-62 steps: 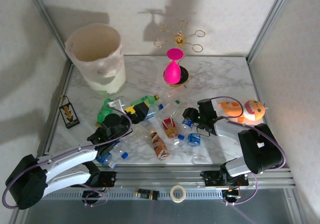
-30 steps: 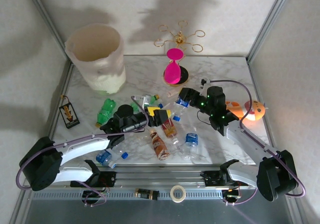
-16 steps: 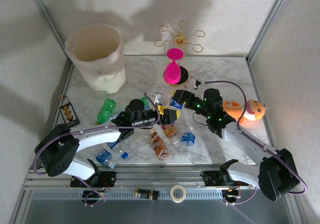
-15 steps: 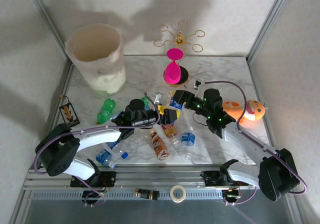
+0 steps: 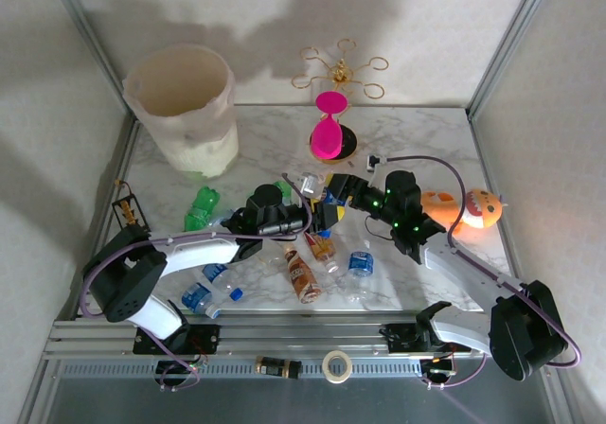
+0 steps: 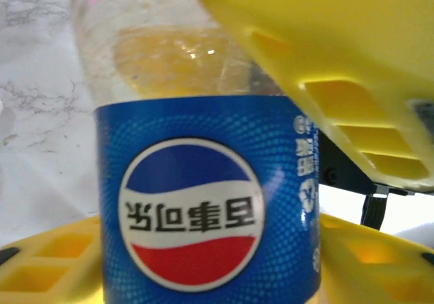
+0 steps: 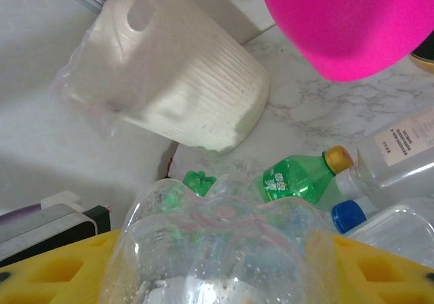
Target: Put the plastic bottles in the bin
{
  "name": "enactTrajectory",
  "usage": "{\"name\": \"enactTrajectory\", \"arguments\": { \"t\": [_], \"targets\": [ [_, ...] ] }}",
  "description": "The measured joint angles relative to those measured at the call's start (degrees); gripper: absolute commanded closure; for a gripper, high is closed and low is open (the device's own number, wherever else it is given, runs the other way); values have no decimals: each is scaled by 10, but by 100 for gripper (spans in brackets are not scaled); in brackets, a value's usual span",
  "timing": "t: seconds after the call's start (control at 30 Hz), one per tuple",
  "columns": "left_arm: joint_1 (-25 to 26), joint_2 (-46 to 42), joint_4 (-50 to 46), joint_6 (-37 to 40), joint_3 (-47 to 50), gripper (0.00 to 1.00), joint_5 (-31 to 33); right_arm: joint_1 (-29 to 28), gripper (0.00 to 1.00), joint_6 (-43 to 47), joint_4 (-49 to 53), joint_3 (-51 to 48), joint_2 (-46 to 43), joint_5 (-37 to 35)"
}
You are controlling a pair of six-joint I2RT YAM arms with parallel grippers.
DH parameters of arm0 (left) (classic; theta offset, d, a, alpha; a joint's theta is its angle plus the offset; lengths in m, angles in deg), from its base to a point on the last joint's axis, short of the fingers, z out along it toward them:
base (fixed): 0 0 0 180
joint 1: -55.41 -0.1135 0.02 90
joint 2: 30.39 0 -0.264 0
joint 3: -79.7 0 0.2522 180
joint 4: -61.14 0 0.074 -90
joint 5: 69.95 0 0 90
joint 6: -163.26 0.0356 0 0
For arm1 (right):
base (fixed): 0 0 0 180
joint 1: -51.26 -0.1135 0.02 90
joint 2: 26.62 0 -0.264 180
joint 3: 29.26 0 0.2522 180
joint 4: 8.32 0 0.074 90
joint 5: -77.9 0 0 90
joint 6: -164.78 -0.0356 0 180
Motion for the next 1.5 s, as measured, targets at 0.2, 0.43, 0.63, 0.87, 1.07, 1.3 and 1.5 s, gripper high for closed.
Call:
{"name": "enactTrajectory", "arguments": {
  "t": [0.2,0.43,0.63,0.87,1.07,1.3,1.5],
  "targets": [
    [0,0,-1,2,0,67,4,-1,19,6,2,0,0,-5],
    [-11,-19,-35,7,0,71,34,-3,7,34,56,20,-18,-70],
    [-40,-89,-86,33,-1,78,73,-3,3,54,75,24,-51,-148],
    [-95,-152,-191,92,-70,100,109,-3,1,60,82,2,-57,-195],
    [-161,-164,-275,152,-175,100,136,-3,1,58,83,-37,-60,-200],
    [-234,-149,-336,214,-296,100,165,-3,1,58,86,-44,-70,-201],
    [-319,-100,-365,225,-386,100,219,-3,1,58,96,-45,-82,-213]
  ]
}}
